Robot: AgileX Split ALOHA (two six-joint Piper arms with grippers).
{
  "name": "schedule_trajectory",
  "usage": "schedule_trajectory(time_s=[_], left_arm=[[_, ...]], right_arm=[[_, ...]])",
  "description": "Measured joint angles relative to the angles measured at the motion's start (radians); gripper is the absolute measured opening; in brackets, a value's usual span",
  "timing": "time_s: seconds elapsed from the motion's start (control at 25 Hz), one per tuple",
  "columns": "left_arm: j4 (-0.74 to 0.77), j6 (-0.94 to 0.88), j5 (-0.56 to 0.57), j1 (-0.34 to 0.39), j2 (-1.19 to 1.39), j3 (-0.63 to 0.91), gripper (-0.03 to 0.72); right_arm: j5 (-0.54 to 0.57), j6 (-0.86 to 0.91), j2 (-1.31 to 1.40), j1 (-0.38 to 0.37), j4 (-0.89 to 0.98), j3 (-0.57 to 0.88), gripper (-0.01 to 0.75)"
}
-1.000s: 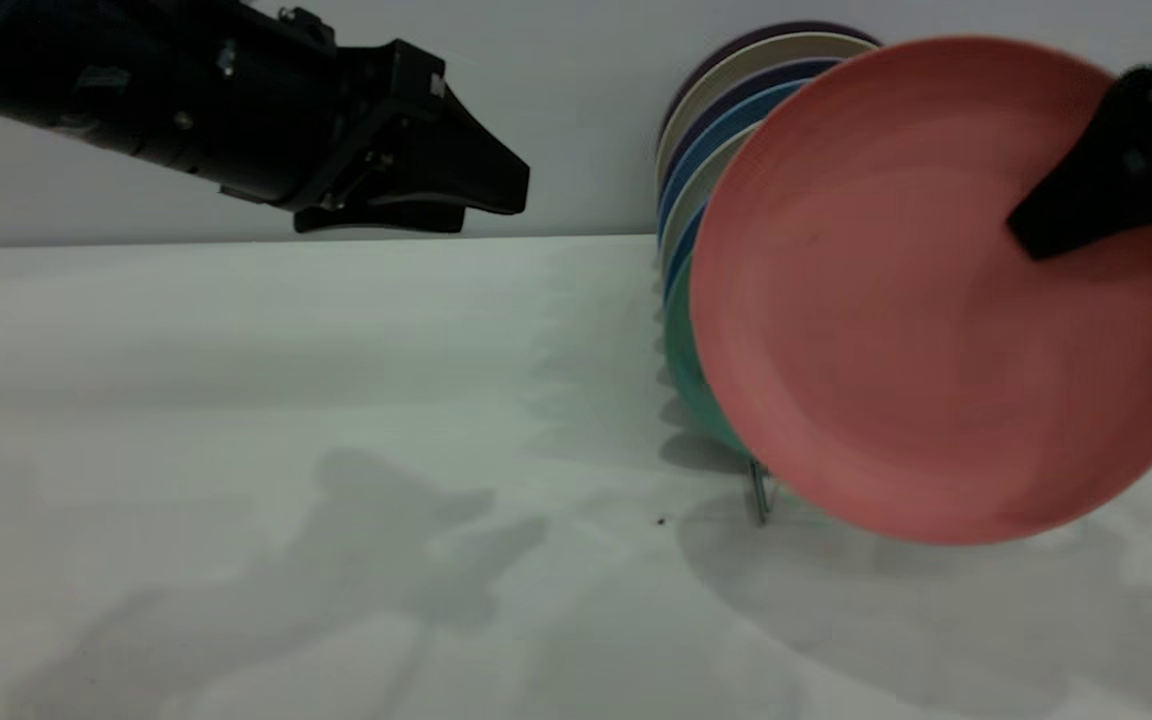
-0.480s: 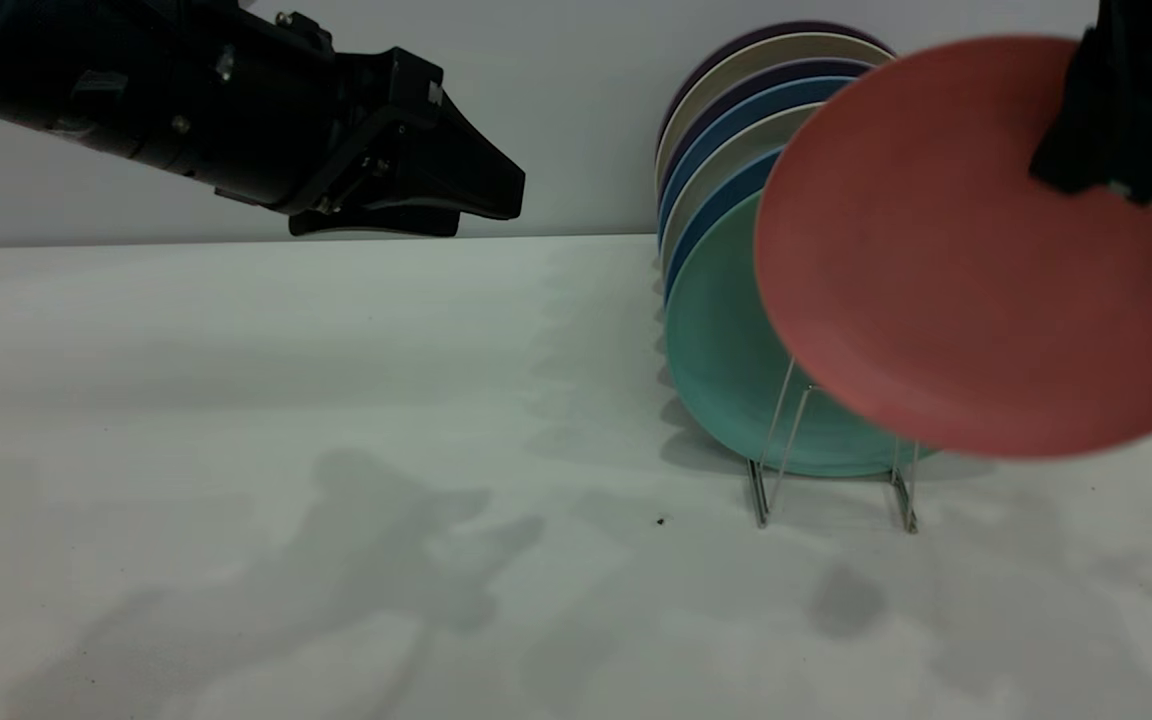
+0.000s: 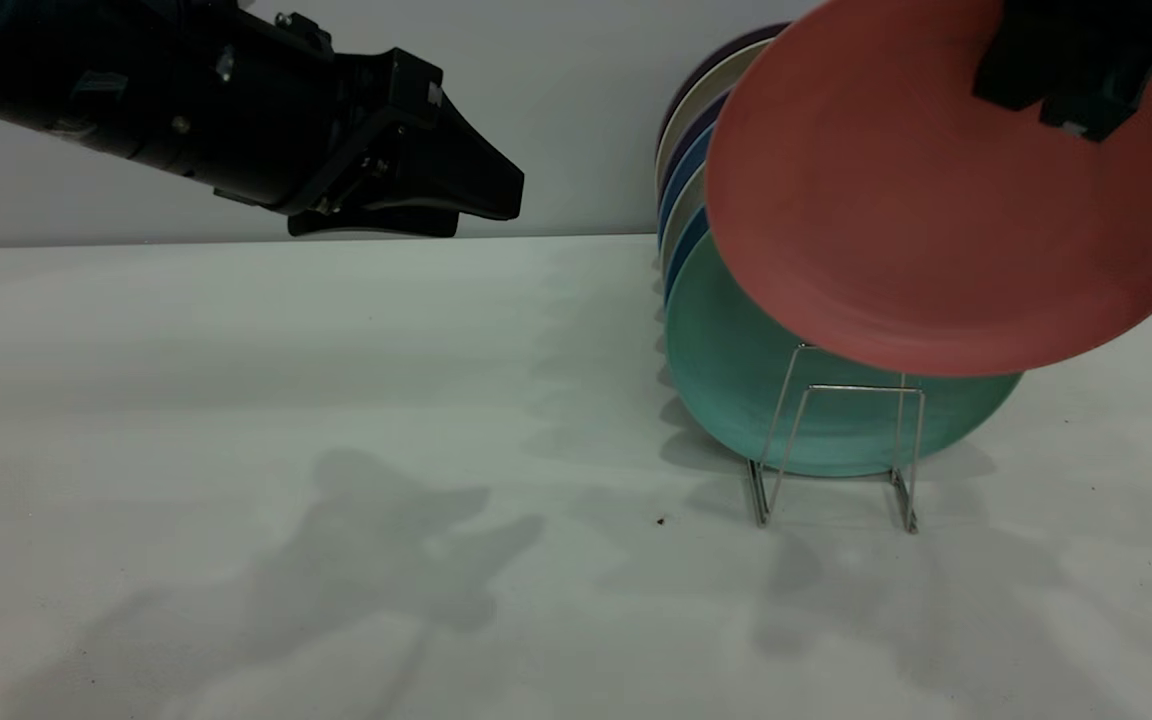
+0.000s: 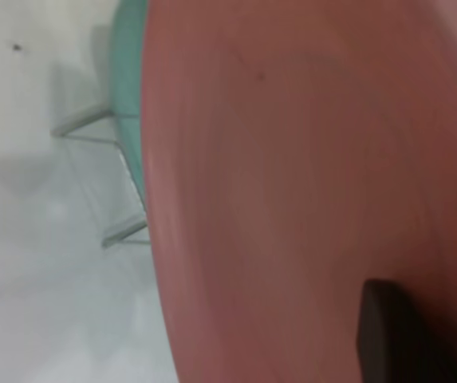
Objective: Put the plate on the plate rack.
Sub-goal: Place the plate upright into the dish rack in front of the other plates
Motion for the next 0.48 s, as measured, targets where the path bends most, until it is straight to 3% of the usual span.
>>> schedule_trajectory(time_s=[0.48], left_arm=[[0.000,0.000,-0.001,0.000,0.000,0.000,0.500]], right_arm=[[-0.021,-0.154,0.018,0.011,0.012,-0.002,0.129]])
